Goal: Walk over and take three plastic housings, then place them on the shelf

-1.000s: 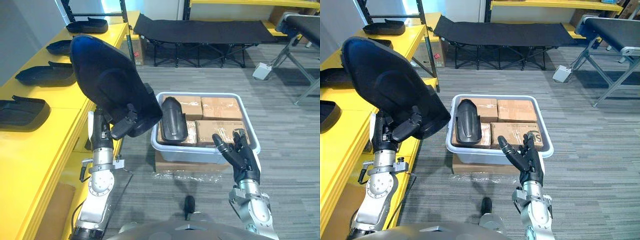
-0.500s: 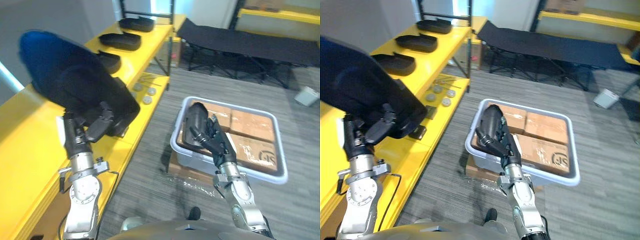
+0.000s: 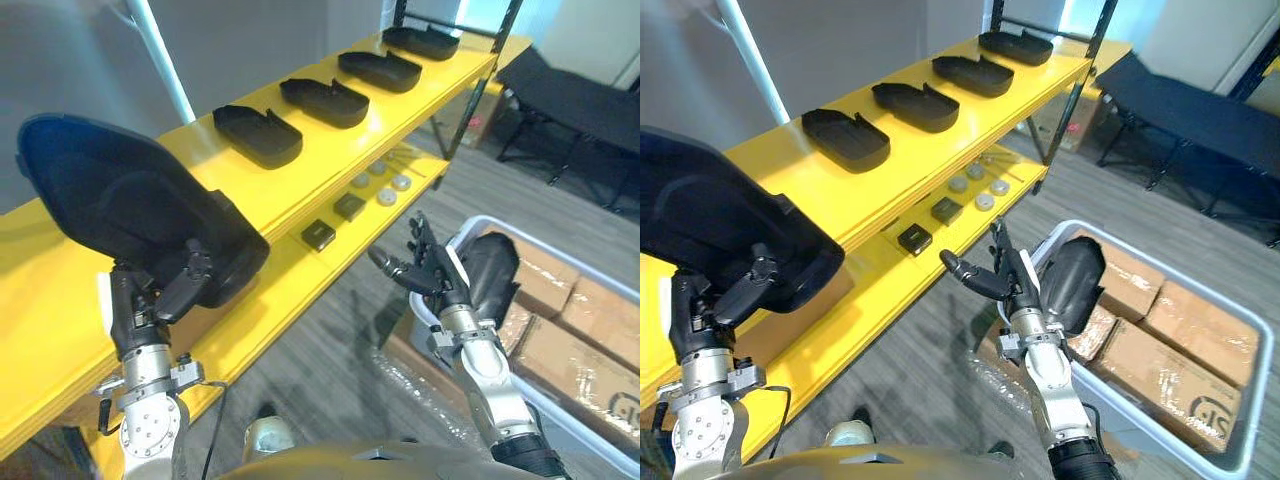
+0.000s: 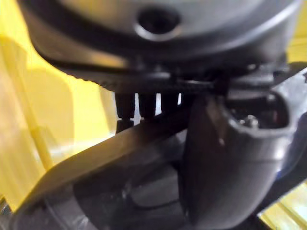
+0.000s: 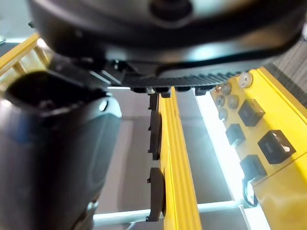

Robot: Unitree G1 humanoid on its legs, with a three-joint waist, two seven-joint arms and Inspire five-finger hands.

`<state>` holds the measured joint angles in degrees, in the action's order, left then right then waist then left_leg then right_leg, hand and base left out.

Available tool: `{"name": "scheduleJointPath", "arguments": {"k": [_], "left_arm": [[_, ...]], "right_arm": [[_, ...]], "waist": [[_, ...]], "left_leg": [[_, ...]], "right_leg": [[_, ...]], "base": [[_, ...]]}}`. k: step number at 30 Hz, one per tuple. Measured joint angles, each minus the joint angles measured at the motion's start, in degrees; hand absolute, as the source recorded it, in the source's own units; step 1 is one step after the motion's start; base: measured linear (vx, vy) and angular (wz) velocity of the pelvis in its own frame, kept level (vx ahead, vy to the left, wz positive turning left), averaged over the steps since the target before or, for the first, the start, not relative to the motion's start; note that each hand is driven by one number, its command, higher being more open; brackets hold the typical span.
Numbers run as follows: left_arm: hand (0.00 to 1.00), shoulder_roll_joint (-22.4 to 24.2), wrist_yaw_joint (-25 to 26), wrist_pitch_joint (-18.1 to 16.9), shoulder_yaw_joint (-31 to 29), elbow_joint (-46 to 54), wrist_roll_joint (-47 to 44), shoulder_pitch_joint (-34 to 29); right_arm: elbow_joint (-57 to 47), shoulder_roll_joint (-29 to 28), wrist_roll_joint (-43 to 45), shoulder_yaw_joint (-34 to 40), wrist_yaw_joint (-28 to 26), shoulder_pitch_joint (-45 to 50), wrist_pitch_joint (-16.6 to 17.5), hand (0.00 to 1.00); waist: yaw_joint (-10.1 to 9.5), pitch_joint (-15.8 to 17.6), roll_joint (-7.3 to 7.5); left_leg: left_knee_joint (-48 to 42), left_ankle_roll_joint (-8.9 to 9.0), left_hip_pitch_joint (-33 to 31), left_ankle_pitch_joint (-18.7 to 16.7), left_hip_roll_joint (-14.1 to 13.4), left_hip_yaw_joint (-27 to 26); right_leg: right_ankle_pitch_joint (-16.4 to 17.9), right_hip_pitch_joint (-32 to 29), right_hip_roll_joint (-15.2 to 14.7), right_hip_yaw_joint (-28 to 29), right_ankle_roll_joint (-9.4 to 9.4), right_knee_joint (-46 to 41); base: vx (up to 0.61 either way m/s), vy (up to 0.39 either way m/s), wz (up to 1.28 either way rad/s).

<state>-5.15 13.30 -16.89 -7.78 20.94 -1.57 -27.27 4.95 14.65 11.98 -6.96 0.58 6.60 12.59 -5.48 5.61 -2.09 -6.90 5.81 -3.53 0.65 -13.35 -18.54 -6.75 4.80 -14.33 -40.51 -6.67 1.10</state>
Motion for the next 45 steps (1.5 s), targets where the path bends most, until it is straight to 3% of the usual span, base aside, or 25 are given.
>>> {"name": "scheduleJointPath", "arguments": {"k": [2, 5, 7, 9, 12, 15, 19, 23, 25, 26, 27, 28, 29, 30, 31, 32, 34, 35, 37, 39, 40, 41, 43, 45], "left_arm": [[0.0, -1.4, -0.9, -0.3, 0.2, -0.1, -0.3, 0.9], [0.0, -5.7, -2.4, -0.4, 0.5, -1.7, -0.4, 5.8], [0.0, -6.1, -2.3, -0.4, 1.3, -2.4, -1.1, 7.7], [0.0, -5.3, -1.4, -0.6, 2.8, -2.4, -1.1, 7.7], [0.0, -4.0, -1.0, -0.6, 4.9, -2.4, -1.1, 7.5], [0.0, -3.6, -1.1, -0.6, 5.2, -2.4, -1.1, 7.3], [0.0, -3.6, -1.6, -0.7, 4.4, -2.4, -1.1, 6.8], [0.0, -3.4, -3.2, -1.6, 1.3, -2.3, -1.3, 4.8], [0.0, -3.3, -4.1, -1.9, -1.2, -0.8, -1.3, 4.7], [0.0, -3.4, -4.4, -2.1, -2.3, 0.8, -1.3, 4.6], [0.0, -3.4, -4.7, -3.6, -3.5, 1.6, -1.8, 5.2], [0.0, -3.4, -4.7, -4.0, -3.8, 1.7, -2.5, 5.6], [0.0, -4.0, -4.5, -4.1, -4.9, 2.1, -2.9, 6.1], [0.0, -5.0, -4.1, -4.1, -5.8, 2.3, -3.0, 6.7], [0.0, -6.3, -3.1, -4.1, -6.3, 2.0, -3.5, 8.5], [0.0, -6.4, -2.9, -4.1, -6.4, 1.9, -3.7, 8.9], [0.0, -6.5, -1.6, -4.0, -5.5, 0.5, -5.4, 15.1], [0.0, -6.6, -1.4, -4.1, -5.0, -0.5, -5.4, 17.0], [0.0, -6.6, -0.9, -3.9, -3.1, -4.4, -5.3, 21.5], [0.0, -6.6, -0.5, -2.5, -2.1, -6.0, -5.0, 21.8], [0.0, -7.0, -0.3, -2.6, -2.1, -5.6, -4.8, 20.2], [0.0, -5.8, -0.4, -2.6, -2.0, -5.7, -4.8, 18.8], [0.0, -3.6, -3.2, -2.5, -1.8, -5.7, -4.8, 15.4], [0.0, -3.7, -6.5, -2.6, -0.9, -5.6, -4.6, 15.4]], "right_arm": [[-0.7, -0.1, 0.2, 0.5, -0.2, 1.2, 0.0, 1.0], [-2.6, -2.1, 0.1, 2.3, 0.0, 5.5, 0.3, 1.0], [-2.7, -2.2, 0.0, 2.3, -0.2, 7.0, 0.3, 1.0], [-2.7, -1.7, -1.4, 2.4, -1.4, 6.3, 0.4, 1.0], [-2.6, 0.5, -2.6, 2.2, -3.1, 4.1, 0.7, 1.0], [-2.7, 0.8, -2.3, 1.8, -4.1, 2.7, 1.7, 1.0], [-3.4, -0.4, 0.2, 1.9, -3.4, 2.7, 3.7, 1.0], [-3.7, -3.8, -0.4, 1.8, 0.8, 0.9, 9.3, 1.0], [-6.7, -4.7, -0.4, 2.1, 3.3, -0.1, 10.7, 1.0], [-8.8, -5.3, -0.5, 3.1, 4.4, -0.1, 11.9, 1.0], [-10.7, -5.4, -0.7, 4.2, 5.1, -0.7, 13.7, 1.0], [-11.0, -5.2, -1.0, 4.6, 5.3, -1.2, 14.8, 1.0], [-11.1, -5.2, -2.4, 5.1, 5.7, -2.1, 16.4, 1.0], [-11.2, -5.5, -2.5, 5.2, 5.7, -3.0, 16.9, 1.0], [-11.5, -5.2, -2.5, 5.4, 4.6, -4.9, 17.2, 1.0], [-11.6, -5.1, -2.5, 5.5, 4.4, -5.3, 17.2, 1.0], [-14.5, -2.6, -2.2, 7.9, 2.9, -8.6, 18.4, 1.0], [-15.3, -1.8, -2.2, 8.6, 3.0, -9.2, 19.0, 1.0], [-17.5, -0.1, -2.3, 11.5, 2.9, -9.8, 20.1, 1.0], [-18.4, 0.2, -1.0, 14.6, 1.3, -9.7, 21.1, 1.0], [-19.4, 0.6, 1.9, 15.7, -0.6, -9.9, 21.7, 1.0], [-19.5, 1.6, 3.3, 16.6, -1.8, -10.2, 22.2, 1.0], [-19.3, 4.7, 4.8, 18.1, -2.7, -11.0, 21.0, 1.0], [-18.6, 5.4, 4.8, 19.2, -1.6, -10.7, 19.0, 1.0]], "waist": [[1.08, 0.4, 0.57], [3.57, 0.6, 1.73], [4.06, 0.4, 2.1], [3.41, 1.0, 1.16], [2.39, 2.0, -0.46], [2.42, 2.3, -0.56], [1.05, 3.3, 1.06], [-0.96, 3.9, 2.85], [-1.72, 4.5, 4.11], [-2.11, 4.7, 5.44], [-1.66, 4.5, 5.76], [-1.43, 4.4, 5.64], [-0.86, 4.0, 5.4], [-0.55, 4.1, 5.26], [0.03, 4.3, 5.03], [0.13, 4.3, 4.96], [2.01, 4.0, 3.81], [2.72, 3.9, 3.59], [4.25, 3.8, 3.64], [5.01, 3.1, 4.76], [4.71, 1.9, 6.44], [4.16, 1.0, 5.3], [4.35, -0.2, 1.02], [4.39, -0.5, 0.07]], "left_leg": [[-0.1, 0.09, -0.1, 0.0, 1.2, 1.2], [0.3, 0.01, -1.2, 1.2, 3.6, 6.4], [1.7, 0.21, -1.2, 2.1, 4.8, 8.5], [2.1, 0.27, -2.0, 2.8, 4.7, 10.2], [2.1, 0.29, -2.5, 3.2, 4.5, 11.7], [2.0, 0.36, -2.9, 3.5, 4.7, 13.9], [2.0, 0.23, -2.9, 4.0, 5.4, 15.8], [-0.9, 0.03, -4.5, 1.9, 6.9, 16.1], [-7.4, -1.67, -7.3, -1.2, 7.7, 14.1], [-11.6, -4.15, -7.9, -4.5, 9.3, 10.4], [-13.8, -4.08, -7.9, -8.1, 10.1, 10.2], [-14.5, -4.39, -7.9, -8.9, 10.6, 11.0], [-13.9, -4.93, -6.7, -9.5, 11.0, 11.5], [-12.6, -5.58, -5.1, -9.4, 10.8, 12.8], [-10.7, -6.2, -2.2, -9.5, 10.7, 14.1], [-10.2, -6.16, -1.6, -9.4, 10.6, 14.4], [-8.4, -5.34, 0.5, -9.2, 10.2, 19.0], [-8.3, -5.15, 0.5, -9.3, 10.2, 20.3], [-8.3, -4.18, 1.4, -9.6, 10.4, 24.4], [-8.1, -2.14, 3.4, -10.2, 10.9, 26.0], [-8.6, -0.23, 3.6, -11.6, 11.5, 26.5], [-9.3, 1.13, 3.0, -12.7, 10.1, 26.7], [-10.0, 1.86, 0.9, -12.7, 4.6, 22.8], [-7.6, 2.13, 1.6, -10.9, 2.6, 17.3]], "right_leg": [[1.7, -0.4, -2.0, 0.2, -1.03, -3.4], [8.2, -3.2, -3.0, 9.1, -0.7, -11.4], [10.3, -3.1, -3.4, 12.0, -1.24, -13.2], [11.1, -2.9, -3.2, 10.9, -2.28, -13.5], [11.4, -2.5, -2.8, 9.5, -2.31, -13.6], [12.4, -0.8, -2.8, 6.9, -2.33, -14.1], [14.5, 0.7, -3.7, 4.3, -2.62, -16.0], [16.2, 1.4, -5.7, 3.2, -3.94, -17.1], [16.6, 1.8, -6.9, 3.6, -4.71, -16.6], [16.9, 4.0, -8.0, 3.6, -6.19, -15.5], [16.9, 2.9, -9.8, 5.4, -4.83, -23.1], [15.7, 0.3, -11.1, 7.9, -2.97, -28.3], [10.6, -4.2, -11.9, 14.5, 1.32, -36.7], [9.0, -6.4, -11.9, 18.5, 0.76, -41.6], [14.8, -9.0, -10.5, 20.8, 1.23, -46.1], [15.6, -9.1, -10.1, 21.0, 1.19, -45.9], [18.2, -12.0, -2.2, 27.6, 3.09, -35.3], [18.2, -13.0, -0.5, 30.7, 3.03, -33.2], [17.1, -14.9, 2.5, 37.9, 1.24, -30.4], [14.0, -14.0, 2.5, 37.5, -0.63, -25.0], [7.9, -13.5, 2.3, 36.7, 0.15, -20.3], [9.7, -11.7, 2.9, 35.0, -0.28, -17.9], [8.0, -7.4, 7.1, 30.0, 1.19, -9.7], [7.6, -5.9, 8.2, 27.7, 1.77, -8.1]], "base": [[0.11, 0.139, 0.29], [0.09, 0.078, 0.78], [0.08, -0.01, 0.81], [0.05, -0.052, 0.42], [-0.01, -0.041, 0.22], [-0.03, -0.033, 0.41], [-0.04, -0.005, 0.37], [-0.03, 0.045, 0.22], [0.02, 0.137, 0.27], [0.12, 0.155, 0.44], [0.15, 0.144, 0.49], [0.17, 0.183, 0.53], [0.19, 0.183, 0.39], [0.31, 0.173, 0.45], [0.26, 0.069, 0.29], [0.32, 0.032, 0.5], [0.27, -0.012, 0.91], [0.18, -0.061, 1.0], [0.2, -0.144, 1.23], [0.24, -0.242, 1.06], [0.26, -0.342, 0.48], [0.3, -0.391, 0.44], [0.21, -0.284, 0.53], [0.09, -0.162, 0.54]]}}
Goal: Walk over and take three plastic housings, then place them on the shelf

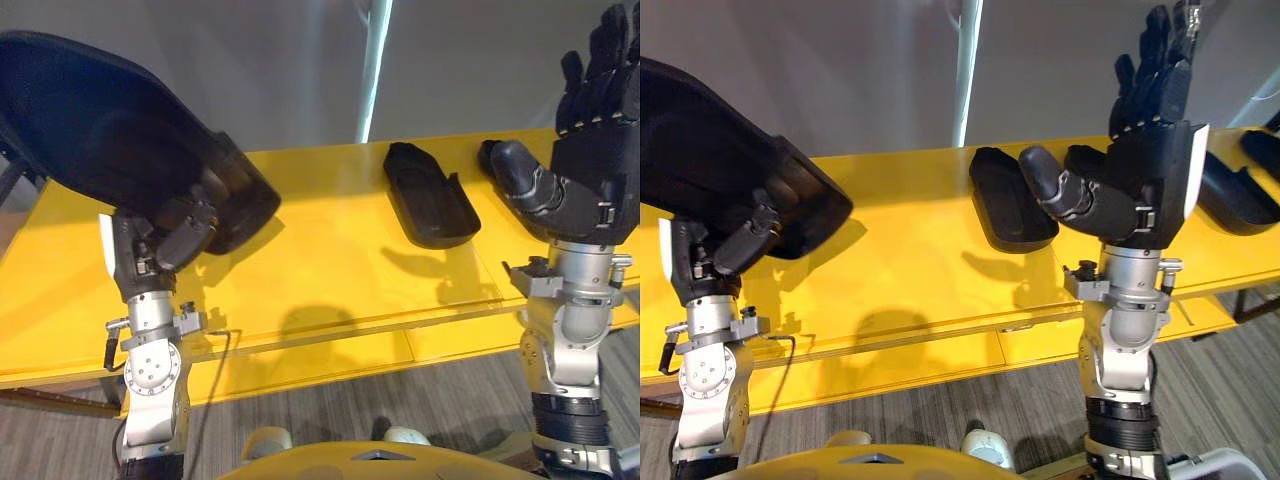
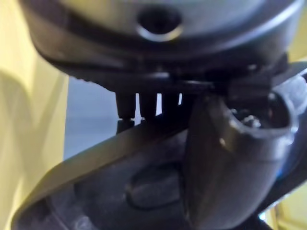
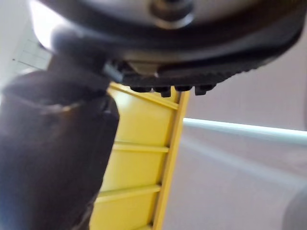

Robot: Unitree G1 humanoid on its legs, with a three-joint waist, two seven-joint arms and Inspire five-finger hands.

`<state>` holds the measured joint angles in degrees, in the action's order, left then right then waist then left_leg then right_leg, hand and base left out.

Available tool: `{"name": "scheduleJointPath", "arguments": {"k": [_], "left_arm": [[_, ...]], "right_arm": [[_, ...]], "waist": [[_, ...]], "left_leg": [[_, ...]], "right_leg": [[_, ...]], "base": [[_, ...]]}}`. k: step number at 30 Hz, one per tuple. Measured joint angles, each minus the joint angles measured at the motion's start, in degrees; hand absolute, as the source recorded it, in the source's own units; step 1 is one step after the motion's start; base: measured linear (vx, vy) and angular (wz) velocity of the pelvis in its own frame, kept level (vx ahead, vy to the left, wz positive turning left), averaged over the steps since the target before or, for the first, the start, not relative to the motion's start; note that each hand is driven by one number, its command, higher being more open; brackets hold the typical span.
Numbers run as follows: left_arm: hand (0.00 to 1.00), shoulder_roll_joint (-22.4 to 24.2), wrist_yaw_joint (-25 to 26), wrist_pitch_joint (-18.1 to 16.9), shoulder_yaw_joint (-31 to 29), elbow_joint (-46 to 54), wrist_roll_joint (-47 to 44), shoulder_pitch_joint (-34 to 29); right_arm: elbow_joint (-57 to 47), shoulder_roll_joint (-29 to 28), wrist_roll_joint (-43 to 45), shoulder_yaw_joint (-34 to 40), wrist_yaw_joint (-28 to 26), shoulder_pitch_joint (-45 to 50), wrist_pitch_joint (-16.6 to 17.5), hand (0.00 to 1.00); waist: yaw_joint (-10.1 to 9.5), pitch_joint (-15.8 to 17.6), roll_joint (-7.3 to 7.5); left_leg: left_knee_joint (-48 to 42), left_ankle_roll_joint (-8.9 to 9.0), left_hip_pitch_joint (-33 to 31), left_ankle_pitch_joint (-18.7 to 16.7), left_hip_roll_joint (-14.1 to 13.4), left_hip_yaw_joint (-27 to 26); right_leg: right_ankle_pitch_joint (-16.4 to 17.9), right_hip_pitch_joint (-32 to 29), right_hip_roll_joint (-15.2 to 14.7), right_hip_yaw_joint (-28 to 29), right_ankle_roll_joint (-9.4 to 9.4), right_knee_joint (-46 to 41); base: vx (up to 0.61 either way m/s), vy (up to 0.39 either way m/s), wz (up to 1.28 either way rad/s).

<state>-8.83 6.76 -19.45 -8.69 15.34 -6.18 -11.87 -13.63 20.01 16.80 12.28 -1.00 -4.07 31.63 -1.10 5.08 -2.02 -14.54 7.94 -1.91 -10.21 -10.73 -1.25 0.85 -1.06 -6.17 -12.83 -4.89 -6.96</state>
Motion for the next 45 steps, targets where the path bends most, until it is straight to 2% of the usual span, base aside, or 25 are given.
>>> {"name": "scheduleJointPath", "arguments": {"k": [3, 5, 7, 10, 13, 15, 16, 21, 26, 31, 38, 42, 45], "left_arm": [[0.0, -0.3, -3.6, -0.1, 1.8, 1.5, 0.2, 0.4], [0.0, -1.3, -3.9, 0.1, 2.2, 2.6, 1.2, 0.6], [0.0, -3.2, -4.3, 1.1, 2.1, 3.3, 2.6, 0.9], [0.0, -6.7, -6.7, 4.6, 0.8, 3.3, 2.6, 0.9], [0.0, -9.8, -11.5, 10.2, -0.6, 3.3, 2.4, 1.3], [0.0, -12.7, -15.8, 15.9, -1.1, 2.9, 1.7, 1.8], [0.0, -14.3, -18.9, 20.5, -1.1, 1.8, 0.6, 3.0], [0.0, -18.4, -22.3, 27.1, -1.8, -6.8, -3.5, 6.4], [0.0, -23.8, -23.2, 29.0, -3.8, -16.5, -4.9, 12.6], [0.0, -27.8, -24.8, 29.8, -4.4, -25.8, -7.2, 17.1], [0.0, -28.7, -28.5, 31.1, -3.7, -32.5, -6.9, 22.7], [0.0, -30.6, -30.7, 31.1, -1.7, -35.9, -7.2, 25.4], [0.0, -30.6, -31.1, 31.1, -1.1, -36.3, -8.1, 25.6]], "right_arm": [[0.0, -0.1, -0.5, 0.1, 0.8, 1.1, -1.6, 1.0], [-0.1, -0.5, -0.8, 0.0, 0.3, 2.1, -2.7, 1.0], [-0.9, -1.1, -0.7, 0.3, -0.2, 3.9, -3.5, 1.0], [-2.7, -2.5, -0.6, 1.1, -1.6, 6.6, -5.2, 1.0], [-4.3, -2.5, -0.6, 2.7, -3.6, 9.5, -6.6, 1.0], [-5.1, -2.5, -0.5, 3.2, -4.7, 10.6, -7.7, 1.0], [-5.1, -2.5, -0.1, 3.4, -5.2, 10.8, -8.5, 1.0], [-5.1, -2.3, 0.5, 4.5, -6.2, 12.0, -9.9, 1.0], [-5.1, -1.4, 2.4, 4.3, -8.4, 12.2, -10.1, 1.0], [-5.0, 2.8, 2.8, 0.9, -9.5, 11.7, -10.2, 1.0], [-3.2, 3.0, 2.8, -2.3, -9.7, 9.7, -11.5, 1.0], [-2.6, 3.0, 4.2, -3.9, -9.7, 9.4, -12.2, 1.0], [-2.7, 3.0, 4.4, -5.0, -10.0, 9.3, -12.2, 1.0]], "waist": [[-0.11, 0.0, -0.14], [-0.02, -0.1, 0.07], [0.25, -0.3, 0.28], [1.53, -0.6, 0.34], [2.06, -0.9, 0.4], [2.99, -1.4, 0.32], [3.03, -1.6, 0.15], [4.4, -2.6, -0.47], [4.45, -3.0, -0.92], [4.36, -3.2, -1.21], [4.24, -3.2, -1.28], [4.38, -3.2, -1.41], [4.38, -3.2, -1.49]], "left_leg": [[5.0, -0.23, 2.5, 3.1, 0.2, -3.2], [5.9, -0.3, 2.9, 3.3, 0.8, -4.1], [6.3, -0.58, 3.0, 3.4, 1.2, -4.7], [7.8, -1.16, 3.5, 4.0, 2.1, -6.3], [7.9, -1.19, 3.5, 4.0, 2.4, -7.8], [8.0, -1.17, 3.7, 4.1, 2.3, -8.4], [8.6, -1.1, 4.5, 4.2, 2.2, -9.4], [8.9, -1.07, 4.6, 4.4, 2.2, -10.3], [10.1, -1.09, 5.1, 5.3, 2.3, -11.0], [11.9, -1.09, 5.5, 6.6, 2.9, -11.0], [13.1, -1.2, 5.5, 7.8, 3.3, -10.8], [13.8, -1.18, 5.8, 8.3, 3.4, -10.7], [13.8, -1.19, 5.8, 8.3, 3.4, -10.6]], "right_leg": [[0.0, 1.0, -0.5, -1.3, 0.07, 0.5], [0.0, 1.3, -0.9, -1.2, 0.06, 1.5], [-0.9, 1.8, -1.4, -1.0, -0.35, 3.1], [-2.5, 2.2, -1.8, -0.2, -0.81, 5.5], [-4.1, 2.2, -1.8, 0.8, -0.94, 7.6], [-4.6, 2.2, -1.8, 1.3, -0.9, 8.2], [-4.7, 2.2, -1.8, 2.2, -0.89, 8.2], [-5.8, 2.2, -1.7, 3.0, -0.68, 9.4], [-6.8, 2.2, -1.6, 3.5, -0.59, 10.3], [-7.4, 2.3, -1.5, 3.2, -0.5, 11.0], [-7.8, 2.2, -1.7, 2.6, -0.72, 11.3], [-7.8, 2.2, -1.7, 2.4, -0.72, 11.3], [-7.8, 2.2, -1.7, 2.4, -0.72, 11.3]], "base": [[0.05, -0.091, 0.26], [-0.01, 0.017, -0.05], [-0.02, 0.044, -0.1], [-0.03, 0.038, -0.15], [-0.03, 0.035, -0.22], [-0.01, 0.021, -0.18], [-0.01, 0.02, -0.25], [-0.03, 0.005, -0.12], [-0.06, 0.001, -0.07], [-0.03, -0.003, 0.02], [-0.01, -0.003, 0.04], [0.0, 0.0, 0.0], [0.0, 0.0, 0.0]]}}
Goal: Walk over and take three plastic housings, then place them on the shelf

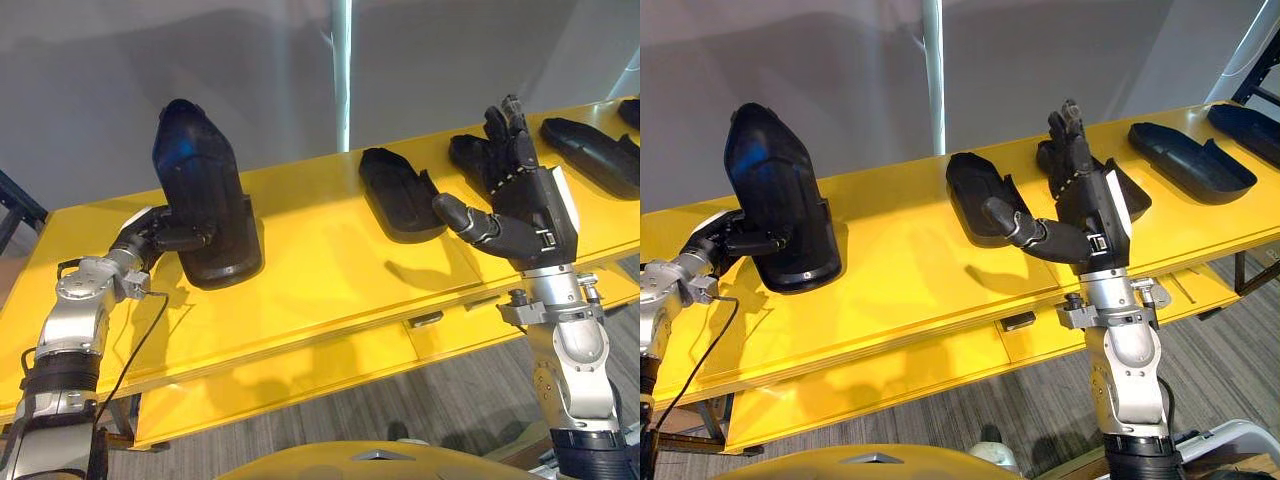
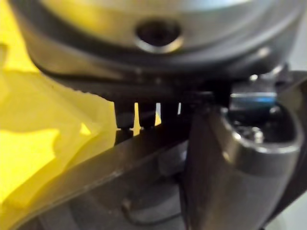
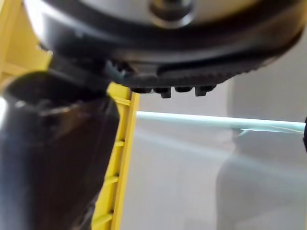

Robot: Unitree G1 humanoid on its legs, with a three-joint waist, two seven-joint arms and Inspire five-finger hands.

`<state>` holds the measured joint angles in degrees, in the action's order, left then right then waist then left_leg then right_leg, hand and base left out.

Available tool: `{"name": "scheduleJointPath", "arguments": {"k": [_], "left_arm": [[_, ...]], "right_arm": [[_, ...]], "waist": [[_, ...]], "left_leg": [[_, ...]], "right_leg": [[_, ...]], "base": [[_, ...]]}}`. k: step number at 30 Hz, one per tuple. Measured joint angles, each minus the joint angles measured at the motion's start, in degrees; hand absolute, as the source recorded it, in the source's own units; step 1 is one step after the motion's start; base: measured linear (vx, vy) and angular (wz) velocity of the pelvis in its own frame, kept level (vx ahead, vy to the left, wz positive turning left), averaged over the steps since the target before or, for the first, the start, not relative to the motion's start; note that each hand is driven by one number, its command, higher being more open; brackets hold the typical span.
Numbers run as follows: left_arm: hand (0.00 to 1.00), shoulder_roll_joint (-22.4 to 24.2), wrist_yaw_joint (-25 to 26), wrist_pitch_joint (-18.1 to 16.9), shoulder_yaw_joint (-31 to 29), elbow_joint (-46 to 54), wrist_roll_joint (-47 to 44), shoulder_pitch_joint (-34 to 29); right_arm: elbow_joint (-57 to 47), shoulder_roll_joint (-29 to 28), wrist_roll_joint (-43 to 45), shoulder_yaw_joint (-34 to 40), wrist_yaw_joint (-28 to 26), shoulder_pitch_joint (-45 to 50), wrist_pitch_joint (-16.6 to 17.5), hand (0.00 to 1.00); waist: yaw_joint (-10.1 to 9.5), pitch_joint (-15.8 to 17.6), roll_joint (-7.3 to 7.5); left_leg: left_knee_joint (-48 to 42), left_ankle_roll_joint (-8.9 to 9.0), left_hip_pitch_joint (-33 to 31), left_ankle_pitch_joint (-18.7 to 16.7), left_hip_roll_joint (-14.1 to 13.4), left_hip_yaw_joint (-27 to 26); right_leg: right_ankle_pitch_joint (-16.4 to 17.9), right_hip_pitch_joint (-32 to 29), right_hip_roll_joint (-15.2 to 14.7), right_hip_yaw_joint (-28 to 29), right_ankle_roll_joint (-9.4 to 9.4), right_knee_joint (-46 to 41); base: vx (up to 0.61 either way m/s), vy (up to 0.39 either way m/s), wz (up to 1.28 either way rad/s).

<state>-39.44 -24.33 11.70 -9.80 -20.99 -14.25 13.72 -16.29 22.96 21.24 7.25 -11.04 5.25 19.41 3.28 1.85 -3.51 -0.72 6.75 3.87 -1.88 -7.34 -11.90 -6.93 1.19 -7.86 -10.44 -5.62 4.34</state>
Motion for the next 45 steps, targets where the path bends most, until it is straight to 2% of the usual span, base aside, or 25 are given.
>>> {"name": "scheduleJointPath", "arguments": {"k": [7, 11, 12, 19, 26, 37, 42, 45], "left_arm": [[0.0, 0.2, -0.2, 0.1, 2.9, -2.7, -2.2, 2.2], [0.0, 0.6, -0.1, 0.2, 4.7, -4.5, -3.2, 4.2], [1.0, 0.6, -0.1, 0.4, 4.9, -4.7, -3.4, 4.4], [1.0, 0.7, 1.2, 1.2, 7.0, -6.9, -3.0, 6.8], [1.0, 0.8, 2.7, 0.7, 7.7, -6.9, -1.3, 7.0], [1.0, 0.8, 6.8, -0.8, 7.8, -8.3, -0.2, 6.8], [1.0, 2.0, 14.3, -3.5, 7.7, -8.3, 1.2, 6.5], [1.0, 4.8, 19.8, -5.6, 5.7, -6.7, 0.7, 6.0]], "right_arm": [[0.3, 0.0, 0.3, -5.1, -1.4, -3.0, 0.0, 1.0], [0.4, 0.0, 0.4, -8.7, -1.3, -5.7, -0.6, 1.0], [0.4, 0.0, 0.4, -9.4, -1.2, -6.5, -1.2, 1.0], [0.4, 0.0, 0.2, -10.7, 0.2, -8.6, -3.2, 1.0], [0.4, 0.0, -0.1, -10.7, 0.6, -8.6, -3.7, 1.0], [0.4, 0.0, -0.1, -10.6, -1.0, -8.2, -3.7, 1.0], [0.3, -0.3, -0.1, -10.0, -1.2, -7.8, -3.5, 1.0], [0.3, -1.0, -0.1, -9.4, -1.1, -7.1, -2.7, 1.0]], "waist": [[0.02, 0.3, -0.28], [-0.07, 1.7, -0.99], [0.0, 1.9, -1.21], [-0.01, 4.8, -1.08], [0.11, 5.5, -1.32], [0.67, 6.7, -0.57], [1.38, 6.8, -0.4], [1.34, 6.8, -0.35]], "left_leg": [[0.2, -0.12, -0.5, 0.6, 0.2, 1.3], [0.5, -0.27, -0.7, 1.1, 0.5, 2.3], [1.0, -0.35, -0.8, 1.5, 0.6, 2.6], [1.0, -0.54, -1.8, 2.0, 0.9, 3.1], [1.1, -0.5, -2.2, 2.1, 0.9, 2.9], [1.4, -0.48, -0.6, 2.0, 0.7, 1.1], [2.0, -0.46, -0.2, 2.1, 0.7, 1.0], [2.0, -0.43, -0.1, 2.2, 0.6, 1.0]], "right_leg": [[0.0, 0.3, -0.2, -1.4, -0.01, 0.0], [0.0, 0.5, -0.5, -2.3, -0.06, 0.0], [0.0, 0.4, -0.6, -2.6, -0.08, 0.0], [-0.1, -0.4, -0.9, -3.2, -0.26, 0.0], [-0.2, -1.0, -0.9, -3.0, -0.31, -0.2], [-0.1, -0.3, -0.8, -1.8, -0.4, -0.2], [-0.2, -0.3, -0.6, -1.8, -0.38, -0.1], [-0.2, -0.3, -0.5, -1.8, -0.39, -0.1]], "base": [[-0.02, 0.002, 0.09], [-0.03, 0.006, 0.12], [-0.03, 0.007, 0.15], [-0.01, 0.004, 0.05], [0.0, 0.0, 0.0], [-0.03, 0.002, -0.07], [0.0, 0.0, 0.0], [0.0, 0.0, 0.0]]}}
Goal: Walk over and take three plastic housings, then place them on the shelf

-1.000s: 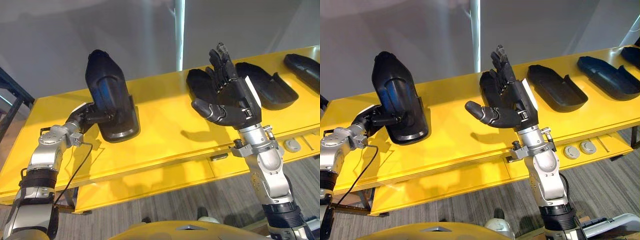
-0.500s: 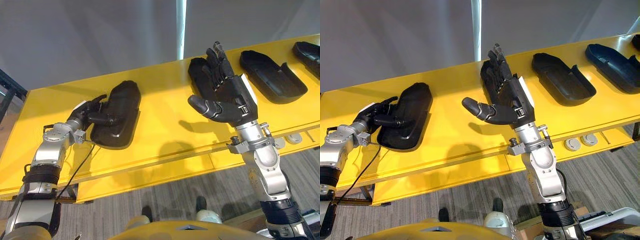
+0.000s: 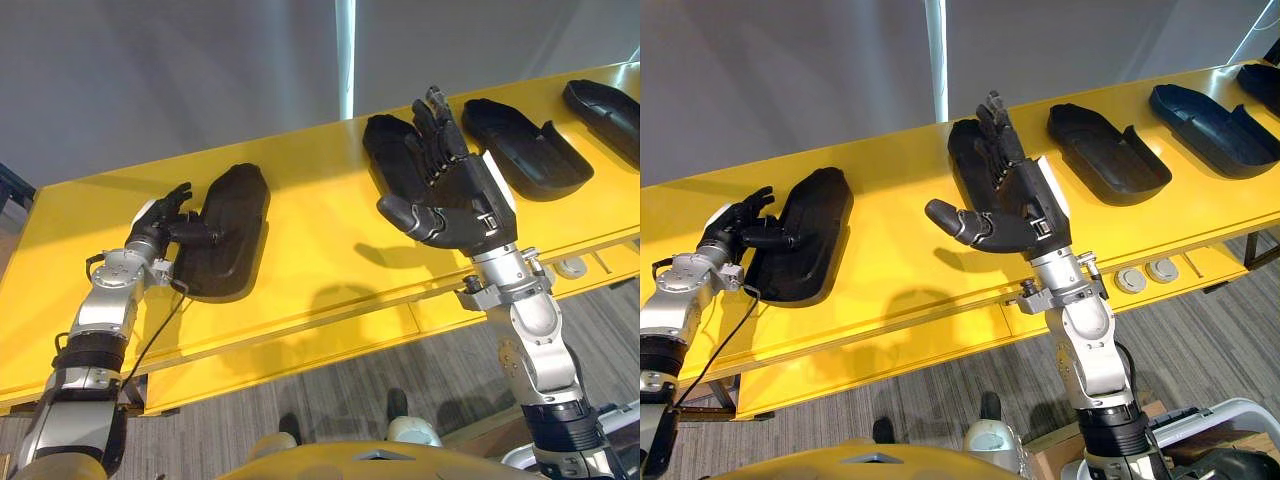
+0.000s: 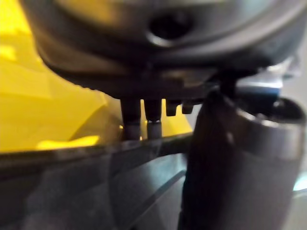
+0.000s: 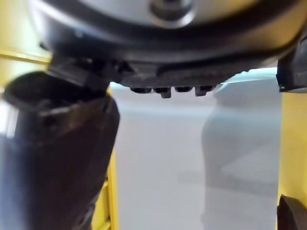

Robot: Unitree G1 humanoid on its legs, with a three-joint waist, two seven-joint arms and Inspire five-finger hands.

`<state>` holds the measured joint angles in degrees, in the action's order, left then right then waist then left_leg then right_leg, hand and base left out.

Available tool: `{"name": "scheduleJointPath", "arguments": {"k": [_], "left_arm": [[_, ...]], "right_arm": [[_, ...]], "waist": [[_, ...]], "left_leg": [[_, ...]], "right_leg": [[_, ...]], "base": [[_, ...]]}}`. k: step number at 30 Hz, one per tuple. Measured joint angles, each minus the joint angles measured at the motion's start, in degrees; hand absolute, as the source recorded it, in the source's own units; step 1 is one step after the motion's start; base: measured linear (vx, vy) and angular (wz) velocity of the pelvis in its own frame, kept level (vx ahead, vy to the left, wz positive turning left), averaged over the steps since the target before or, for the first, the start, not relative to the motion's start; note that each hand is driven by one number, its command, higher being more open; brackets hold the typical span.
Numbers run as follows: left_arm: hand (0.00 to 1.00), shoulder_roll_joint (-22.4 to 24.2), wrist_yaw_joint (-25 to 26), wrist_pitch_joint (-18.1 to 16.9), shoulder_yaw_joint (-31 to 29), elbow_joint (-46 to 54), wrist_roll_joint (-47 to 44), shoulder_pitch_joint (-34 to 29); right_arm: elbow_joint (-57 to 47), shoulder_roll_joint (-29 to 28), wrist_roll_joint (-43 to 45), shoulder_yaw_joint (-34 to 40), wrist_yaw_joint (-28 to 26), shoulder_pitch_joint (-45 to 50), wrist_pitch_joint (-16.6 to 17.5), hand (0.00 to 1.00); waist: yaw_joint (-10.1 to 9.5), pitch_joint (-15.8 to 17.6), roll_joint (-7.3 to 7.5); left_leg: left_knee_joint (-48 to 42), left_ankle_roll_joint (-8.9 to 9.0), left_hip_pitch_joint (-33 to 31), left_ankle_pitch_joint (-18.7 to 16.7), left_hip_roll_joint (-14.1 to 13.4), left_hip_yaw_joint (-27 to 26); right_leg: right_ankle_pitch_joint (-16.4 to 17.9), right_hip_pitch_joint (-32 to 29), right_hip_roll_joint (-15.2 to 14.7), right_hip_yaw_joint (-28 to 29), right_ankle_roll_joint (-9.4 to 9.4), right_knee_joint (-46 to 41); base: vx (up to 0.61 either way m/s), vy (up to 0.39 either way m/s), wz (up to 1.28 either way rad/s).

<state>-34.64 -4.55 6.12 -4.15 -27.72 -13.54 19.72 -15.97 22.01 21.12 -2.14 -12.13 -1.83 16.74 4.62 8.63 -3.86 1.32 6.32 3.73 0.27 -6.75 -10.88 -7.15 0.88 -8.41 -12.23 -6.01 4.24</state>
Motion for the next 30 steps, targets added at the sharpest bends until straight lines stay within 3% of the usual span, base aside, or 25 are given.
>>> {"name": "scheduleJointPath", "arguments": {"k": [2, 7, 14, 17, 21, 26, 30], "left_arm": [[1.0, 3.6, 5.3, -0.1, -2.7, 5.7, -0.4, -2.5], [1.0, 8.9, 12.7, -1.6, -3.9, 15.5, -1.8, -4.2], [1.0, 10.5, 21.9, -11.5, -8.2, 27.0, -1.4, -4.2], [1.0, 12.2, 23.3, -14.8, -9.4, 31.6, -1.6, -4.2], [1.0, 13.4, 23.2, -16.5, -9.6, 38.2, -1.5, -5.3], [1.0, 14.7, 22.6, -17.4, -11.2, 43.1, -1.4, -12.8], [1.0, 17.2, 20.5, -17.4, -14.7, 43.9, -1.8, -19.4]], "right_arm": [[0.0, -1.5, -0.4, 0.1, 0.2, 0.5, 1.3, 1.0], [0.0, -3.2, -0.7, -0.2, 1.4, 1.0, 3.1, 1.0], [0.1, -4.4, -2.8, -1.0, 3.9, 1.0, 4.1, 1.0], [0.6, -4.5, -2.8, -1.6, 3.7, 1.0, 4.1, 1.0], [0.6, -4.4, -6.0, -3.1, 1.8, 1.0, 4.1, 1.0], [0.6, -4.2, -7.9, -8.8, -4.3, 0.9, 3.5, 1.0], [0.5, -3.8, -10.8, -15.5, -8.7, 0.9, 1.5, 1.0]], "waist": [[-0.11, 0.0, 0.16], [-1.09, -0.1, 0.62], [-1.38, -0.4, 1.07], [-1.75, -1.8, 1.26], [-2.53, -2.9, 1.85], [-3.08, -4.9, 2.04], [-4.62, -6.1, 2.61]], "left_leg": [[0.1, 0.03, 0.1, 0.0, 0.0, 0.0], [0.6, 0.06, 1.2, 0.0, -0.1, 0.0], [0.8, 0.04, 2.0, 0.0, -0.1, 0.3], [0.9, 0.08, 2.1, 0.1, -0.1, 0.5], [0.9, 0.08, 2.5, 0.1, 0.0, 0.6], [1.1, 0.09, 2.2, 0.2, 0.0, 1.9], [1.7, 0.15, 1.6, 0.3, -0.1, 2.5]], "right_leg": [[0.0, 0.0, 0.1, 0.0, 0.01, 0.0], [0.0, 1.0, 0.1, -0.3, 0.01, 0.1], [0.0, 2.2, 0.0, -1.2, 0.06, 0.1], [0.0, 2.3, 0.0, -1.6, 0.06, 0.2], [0.0, 2.8, 0.0, -1.9, 0.07, 0.2], [0.4, 3.3, -0.2, -3.4, 0.32, 0.3], [0.7, 3.1, -0.1, -4.7, 0.62, 0.6]], "base": [[0.0, 0.0, 0.0], [0.0, 0.0, 0.0], [-0.02, 0.004, 0.02], [0.0, 0.0, 0.03], [-0.01, 0.002, 0.0], [-0.02, 0.001, 0.13], [-0.02, -0.008, 0.13]]}}
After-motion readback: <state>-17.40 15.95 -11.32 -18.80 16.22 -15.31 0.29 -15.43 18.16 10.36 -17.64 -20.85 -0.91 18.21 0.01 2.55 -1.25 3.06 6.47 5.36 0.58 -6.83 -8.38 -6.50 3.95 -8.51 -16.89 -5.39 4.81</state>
